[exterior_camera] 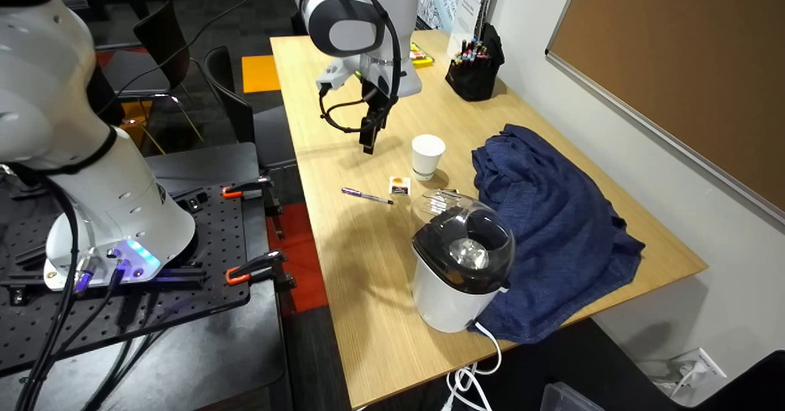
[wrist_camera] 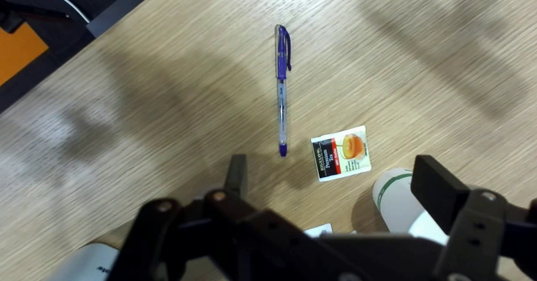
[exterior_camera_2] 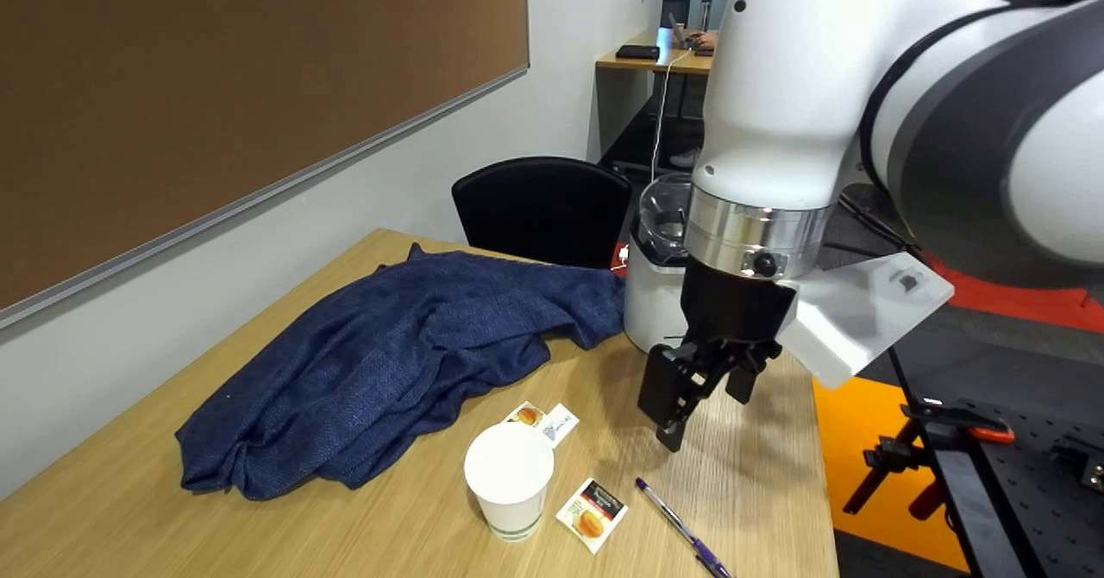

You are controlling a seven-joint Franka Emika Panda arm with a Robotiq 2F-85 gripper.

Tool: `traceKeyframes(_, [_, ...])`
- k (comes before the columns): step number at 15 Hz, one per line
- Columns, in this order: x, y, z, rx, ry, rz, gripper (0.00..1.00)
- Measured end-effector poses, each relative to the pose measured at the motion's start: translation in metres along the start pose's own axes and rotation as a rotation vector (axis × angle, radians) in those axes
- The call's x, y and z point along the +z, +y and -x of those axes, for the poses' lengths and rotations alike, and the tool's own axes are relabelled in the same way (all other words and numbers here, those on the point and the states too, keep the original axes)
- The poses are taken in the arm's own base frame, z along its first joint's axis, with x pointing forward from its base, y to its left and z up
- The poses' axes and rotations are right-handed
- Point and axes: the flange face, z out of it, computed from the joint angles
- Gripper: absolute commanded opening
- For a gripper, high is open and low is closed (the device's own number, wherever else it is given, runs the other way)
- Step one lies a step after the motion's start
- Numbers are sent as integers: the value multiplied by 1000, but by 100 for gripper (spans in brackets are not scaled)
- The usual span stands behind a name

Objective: Put the pen in the cup

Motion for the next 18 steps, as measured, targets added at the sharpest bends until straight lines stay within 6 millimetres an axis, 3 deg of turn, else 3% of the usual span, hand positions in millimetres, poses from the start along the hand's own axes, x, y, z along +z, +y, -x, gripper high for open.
traceKeyframes(10, [1, 0, 0, -2, 48, 9, 100])
traceKeyframes(18, [45, 2, 25, 17, 103, 27, 100])
